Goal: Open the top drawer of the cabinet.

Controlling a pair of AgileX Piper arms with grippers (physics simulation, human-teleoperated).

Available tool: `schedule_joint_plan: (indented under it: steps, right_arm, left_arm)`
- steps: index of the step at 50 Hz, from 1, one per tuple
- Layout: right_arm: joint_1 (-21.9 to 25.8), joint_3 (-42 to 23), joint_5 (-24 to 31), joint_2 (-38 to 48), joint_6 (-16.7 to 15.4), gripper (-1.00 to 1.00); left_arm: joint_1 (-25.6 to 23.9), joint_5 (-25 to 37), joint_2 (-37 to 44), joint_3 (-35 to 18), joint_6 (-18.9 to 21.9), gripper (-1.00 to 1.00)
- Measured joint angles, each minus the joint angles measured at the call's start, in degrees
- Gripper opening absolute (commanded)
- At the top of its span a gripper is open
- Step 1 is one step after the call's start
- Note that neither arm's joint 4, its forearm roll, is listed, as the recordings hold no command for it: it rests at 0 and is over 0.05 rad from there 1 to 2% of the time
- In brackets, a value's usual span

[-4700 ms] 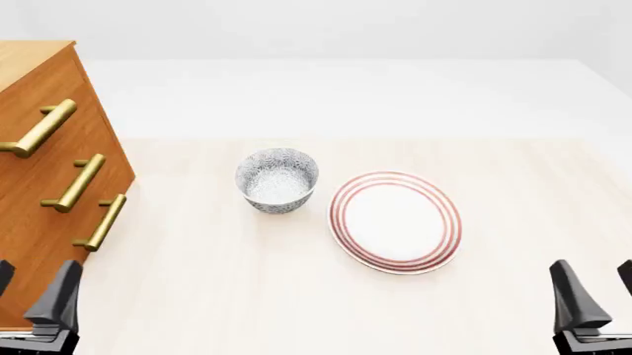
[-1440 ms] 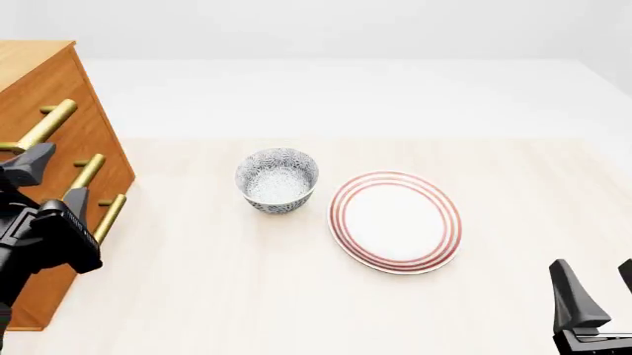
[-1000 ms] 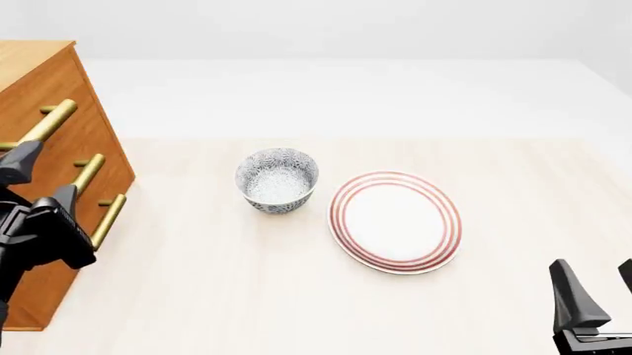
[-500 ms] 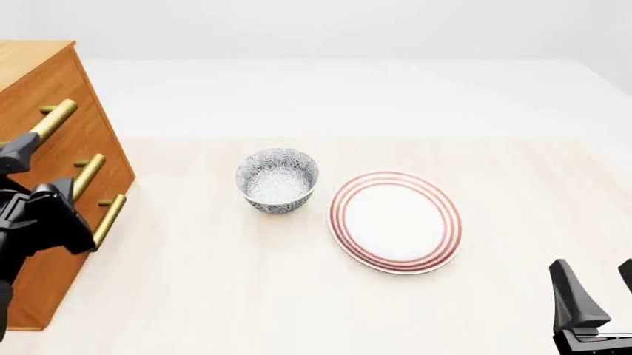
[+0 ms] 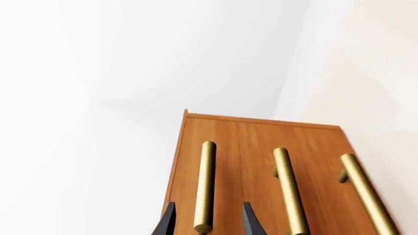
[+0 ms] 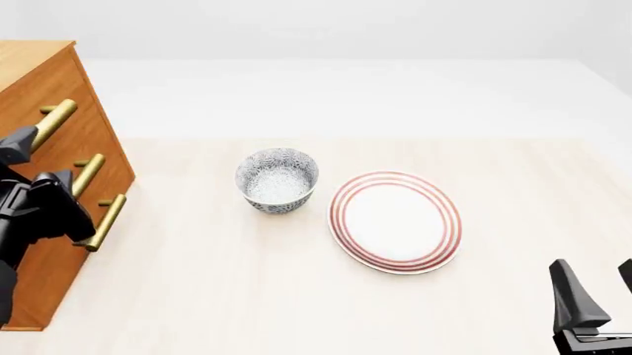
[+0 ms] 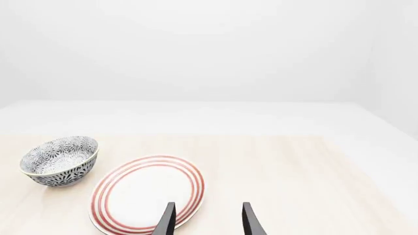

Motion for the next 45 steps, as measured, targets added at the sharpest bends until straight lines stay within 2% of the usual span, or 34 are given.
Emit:
schedule_joint_plan:
  steps: [45]
  right_arm:
    - [0.00, 0.00, 0.00, 0.00, 0.00, 1.00]
  left_arm:
    - [4.91, -0.66, 2.44, -1.26, -0.31, 1.00]
